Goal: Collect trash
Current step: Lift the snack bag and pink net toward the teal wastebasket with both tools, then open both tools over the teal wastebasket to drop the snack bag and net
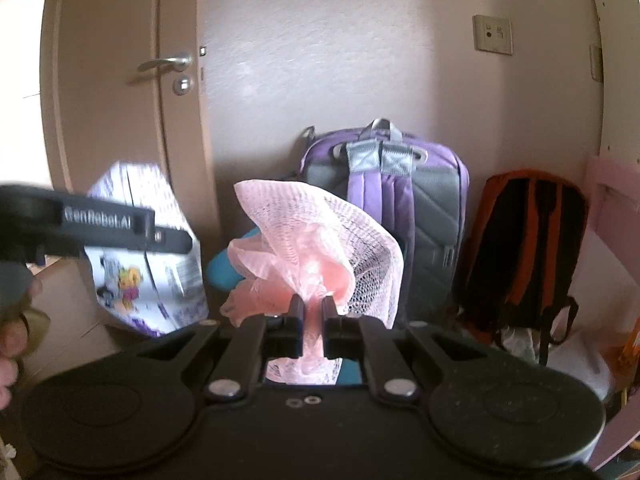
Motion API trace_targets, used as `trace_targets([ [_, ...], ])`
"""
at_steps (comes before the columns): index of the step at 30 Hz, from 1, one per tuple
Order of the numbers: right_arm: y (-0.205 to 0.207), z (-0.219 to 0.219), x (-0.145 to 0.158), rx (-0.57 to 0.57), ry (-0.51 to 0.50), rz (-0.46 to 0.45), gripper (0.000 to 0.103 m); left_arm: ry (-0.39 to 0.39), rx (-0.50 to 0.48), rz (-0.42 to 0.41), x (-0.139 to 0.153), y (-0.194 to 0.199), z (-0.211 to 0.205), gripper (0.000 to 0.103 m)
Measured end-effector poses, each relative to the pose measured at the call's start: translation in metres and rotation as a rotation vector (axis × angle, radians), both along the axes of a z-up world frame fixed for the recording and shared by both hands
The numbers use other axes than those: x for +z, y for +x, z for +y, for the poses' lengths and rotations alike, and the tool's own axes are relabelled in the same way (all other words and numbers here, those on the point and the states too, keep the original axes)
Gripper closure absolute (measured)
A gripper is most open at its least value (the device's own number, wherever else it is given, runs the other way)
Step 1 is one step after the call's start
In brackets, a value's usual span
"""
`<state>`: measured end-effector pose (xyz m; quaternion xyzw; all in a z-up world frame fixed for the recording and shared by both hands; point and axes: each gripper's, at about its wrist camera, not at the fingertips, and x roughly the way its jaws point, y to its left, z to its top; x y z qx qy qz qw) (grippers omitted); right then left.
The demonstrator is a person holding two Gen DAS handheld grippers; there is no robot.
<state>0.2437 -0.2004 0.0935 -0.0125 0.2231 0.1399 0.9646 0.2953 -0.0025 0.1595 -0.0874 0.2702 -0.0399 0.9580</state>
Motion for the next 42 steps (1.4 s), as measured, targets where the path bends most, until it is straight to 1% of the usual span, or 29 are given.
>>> trace_targets([
  [4, 0.031, 0.003, 0.011, -0.014, -0.012, -0.009, 0.095, -0.002, -0.008, -0.001, 0.006, 0.036, -0.006, 0.046],
  [6, 0.045, 0.006, 0.012, -0.019, -0.029, -0.013, 0.095, 0.002, -0.006, 0.001, 0.003, 0.046, -0.006, 0.046],
  [8, 0.059, 0.009, 0.008, -0.019, -0.037, 0.002, 0.095, -0.002, -0.011, 0.02, -0.004, 0.064, -0.007, 0.046],
  [15, 0.101, 0.017, -0.021, 0.004, -0.075, 0.082, 0.094, 0.037, -0.025, 0.094, -0.036, 0.105, -0.017, 0.046],
  [18, 0.115, 0.022, -0.036, 0.01, -0.097, 0.118, 0.093, 0.055, -0.028, 0.146, -0.056, 0.119, -0.023, 0.046],
  [21, 0.125, 0.024, -0.048, 0.012, -0.109, 0.151, 0.09, 0.054, -0.035, 0.199, -0.075, 0.128, -0.028, 0.046],
  [23, 0.131, 0.024, -0.055, 0.017, -0.108, 0.177, 0.084, 0.056, -0.04, 0.227, -0.084, 0.135, -0.031, 0.044],
  [26, 0.136, 0.024, -0.065, 0.019, -0.117, 0.198, 0.079, 0.068, -0.037, 0.257, -0.094, 0.142, -0.031, 0.042],
  [28, 0.137, 0.026, -0.068, 0.031, -0.134, 0.204, 0.076, 0.079, -0.035, 0.262, -0.098, 0.144, -0.03, 0.037],
  [29, 0.138, 0.027, -0.07, 0.036, -0.143, 0.2, 0.074, 0.074, -0.032, 0.264, -0.099, 0.146, -0.029, 0.031],
  [30, 0.138, 0.027, -0.071, 0.041, -0.151, 0.197, 0.074, 0.061, -0.029, 0.266, -0.099, 0.147, -0.027, 0.03],
  [31, 0.138, 0.028, -0.073, 0.047, -0.157, 0.193, 0.075, 0.05, -0.034, 0.268, -0.101, 0.147, -0.026, 0.03],
  [34, 0.139, 0.029, -0.074, 0.05, -0.159, 0.19, 0.073, 0.063, -0.048, 0.258, -0.103, 0.145, -0.028, 0.029],
  [36, 0.137, 0.027, -0.072, 0.056, -0.145, 0.191, 0.07, 0.056, -0.05, 0.253, -0.101, 0.143, -0.028, 0.029],
  [38, 0.134, 0.026, -0.07, 0.055, -0.126, 0.19, 0.063, 0.048, -0.052, 0.249, -0.098, 0.138, -0.028, 0.029],
  [42, 0.12, 0.026, -0.06, 0.059, -0.12, 0.17, 0.062, 0.048, -0.069, 0.224, -0.086, 0.124, -0.029, 0.029],
])
